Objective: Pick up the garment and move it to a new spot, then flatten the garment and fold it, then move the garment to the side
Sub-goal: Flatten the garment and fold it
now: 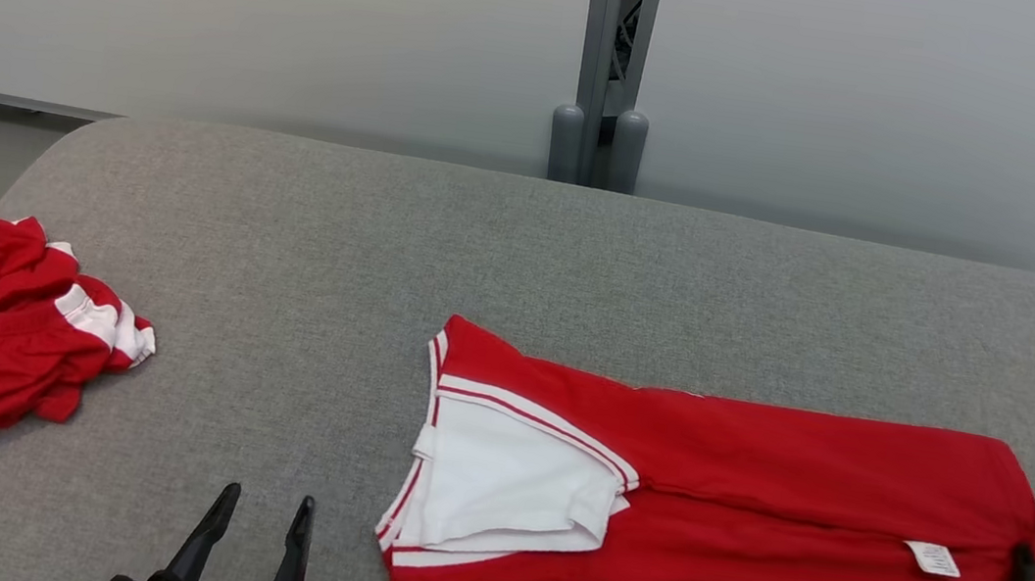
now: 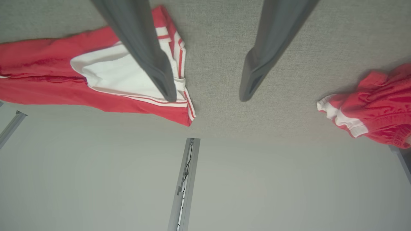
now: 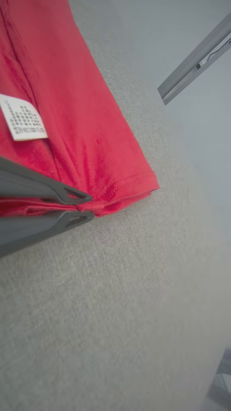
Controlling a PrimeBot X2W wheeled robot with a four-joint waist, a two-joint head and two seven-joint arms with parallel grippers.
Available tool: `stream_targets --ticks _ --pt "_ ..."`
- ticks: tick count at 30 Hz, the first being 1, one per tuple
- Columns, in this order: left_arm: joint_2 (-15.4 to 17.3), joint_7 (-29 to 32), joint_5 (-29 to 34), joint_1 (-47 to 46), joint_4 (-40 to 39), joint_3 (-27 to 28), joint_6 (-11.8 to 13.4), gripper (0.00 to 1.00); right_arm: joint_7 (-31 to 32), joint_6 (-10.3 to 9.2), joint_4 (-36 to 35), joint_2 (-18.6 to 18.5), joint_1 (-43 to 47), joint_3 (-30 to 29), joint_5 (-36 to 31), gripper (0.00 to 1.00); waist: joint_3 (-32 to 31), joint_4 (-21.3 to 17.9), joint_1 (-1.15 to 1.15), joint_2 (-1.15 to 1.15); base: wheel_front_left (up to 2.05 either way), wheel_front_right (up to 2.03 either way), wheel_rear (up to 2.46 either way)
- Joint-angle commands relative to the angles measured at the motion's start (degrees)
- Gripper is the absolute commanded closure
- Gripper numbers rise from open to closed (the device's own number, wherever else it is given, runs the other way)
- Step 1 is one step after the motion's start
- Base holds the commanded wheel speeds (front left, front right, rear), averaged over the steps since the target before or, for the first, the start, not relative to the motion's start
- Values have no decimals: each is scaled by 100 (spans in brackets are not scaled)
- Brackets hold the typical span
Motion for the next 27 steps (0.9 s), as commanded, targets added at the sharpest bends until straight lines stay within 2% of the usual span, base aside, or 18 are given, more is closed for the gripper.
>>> stream_targets --ticks 1,10,14,18,23,27 --pt "19 -23 65 -21 -26 38 -11 0 -47 -16 -63 -130 22 15 61 100 -29 -44 0 0 0 0 0" --pt "19 -23 78 -90 -22 132 -65 0 309 -15 -706 -852 -58 398 378 100 -14 -319 0 0 0 0 0" --pt "19 -23 28 -146 11 106 -75 0 661 -11 -1125 -990 -49 592 665 100 -30 -389 0 0 0 0 0" --pt "18 -23 2 -154 57 67 -80 0 955 -10 -1630 -987 51 793 942 100 -67 -411 0 0 0 0 0" --pt "19 -22 -37 -158 129 -16 -63 0 1316 -10 -2699 -847 298 1079 1390 100 -168 -353 0 0 0 0 0" --pt "20 -22 -60 -175 151 -39 -47 0 1578 -10 -3558 -718 541 1261 1497 100 -226 -206 0 0 0 0 0"
